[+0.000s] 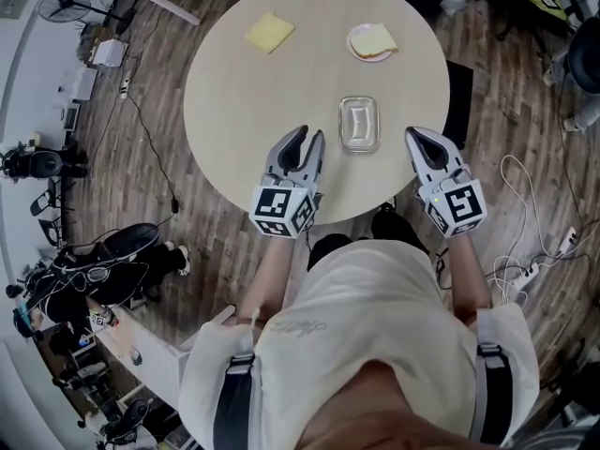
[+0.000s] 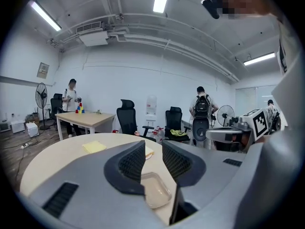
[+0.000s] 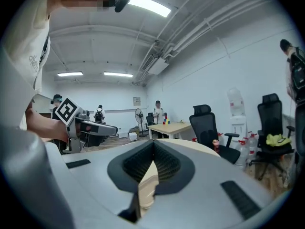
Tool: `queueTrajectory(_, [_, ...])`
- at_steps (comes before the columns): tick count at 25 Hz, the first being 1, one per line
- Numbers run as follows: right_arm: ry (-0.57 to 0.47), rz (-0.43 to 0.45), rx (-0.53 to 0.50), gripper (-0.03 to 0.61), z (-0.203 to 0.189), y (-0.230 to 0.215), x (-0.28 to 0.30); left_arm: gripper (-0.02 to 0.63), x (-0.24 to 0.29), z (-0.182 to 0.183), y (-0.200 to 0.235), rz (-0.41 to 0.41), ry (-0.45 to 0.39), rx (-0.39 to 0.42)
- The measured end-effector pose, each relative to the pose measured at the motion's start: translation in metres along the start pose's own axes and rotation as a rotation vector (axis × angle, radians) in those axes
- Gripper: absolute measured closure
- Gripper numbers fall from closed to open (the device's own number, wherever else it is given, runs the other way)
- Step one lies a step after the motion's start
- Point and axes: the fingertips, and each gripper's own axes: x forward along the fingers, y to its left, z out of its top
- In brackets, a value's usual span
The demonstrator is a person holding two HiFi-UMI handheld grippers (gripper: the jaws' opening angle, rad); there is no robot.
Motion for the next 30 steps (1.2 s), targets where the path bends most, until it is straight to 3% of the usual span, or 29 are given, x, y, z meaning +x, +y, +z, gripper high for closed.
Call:
queueTrajectory(9, [0.055,0.07,-0.016,0.572,-0.005,0.011,0.021,0.494,-0.001,-0.016,0.01,0.006,0.025,-0.078])
queueTrajectory(16, [0.114,-0.009,-0.037,0.572,-0.004,0.016,0.032,0.494,-0.005,-0.016,0.023,-0.036,0.021,-0.087])
queueTrajectory(21, [0.102,-0.054,-0.04,0.572,0.002,0.016,0.033,0.494,-0.002,-0.03,0.032,-0.069,0.058,-0.092])
queueTrajectory(30, [0.175,-0.061,0.004,0.572,-0.031,0.026,0.033,0.495,0.01,-0.077,0.042,-0.119,0.121,-0.213])
